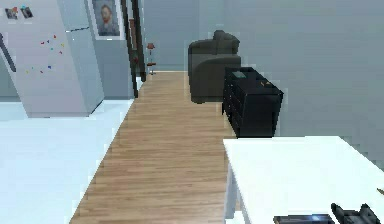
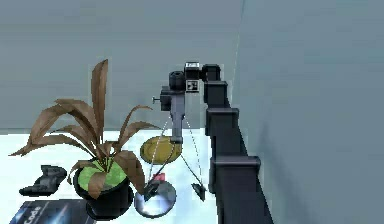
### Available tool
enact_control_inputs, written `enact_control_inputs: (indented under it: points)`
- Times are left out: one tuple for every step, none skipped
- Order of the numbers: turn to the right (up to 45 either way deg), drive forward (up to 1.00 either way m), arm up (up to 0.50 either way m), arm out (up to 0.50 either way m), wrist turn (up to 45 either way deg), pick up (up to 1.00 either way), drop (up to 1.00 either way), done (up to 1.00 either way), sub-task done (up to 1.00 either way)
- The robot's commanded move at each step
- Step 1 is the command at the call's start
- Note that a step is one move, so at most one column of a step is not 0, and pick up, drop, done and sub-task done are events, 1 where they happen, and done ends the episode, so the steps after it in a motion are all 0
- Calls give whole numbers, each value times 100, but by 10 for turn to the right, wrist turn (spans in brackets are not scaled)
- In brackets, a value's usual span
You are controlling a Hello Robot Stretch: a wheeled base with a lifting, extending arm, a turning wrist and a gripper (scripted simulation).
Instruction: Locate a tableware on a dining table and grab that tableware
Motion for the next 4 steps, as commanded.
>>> enact_control_inputs:
  points:
    - [0, 0, 0, 0, 450, 0, 0, 0, 0]
    - [0, 0, 0, 0, 450, 0, 0, 0, 0]
    - [0, 0, 0, 0, 450, 0, 0, 0, 0]
    - [0, 0, 0, 0, 240, 0, 0, 0, 0]
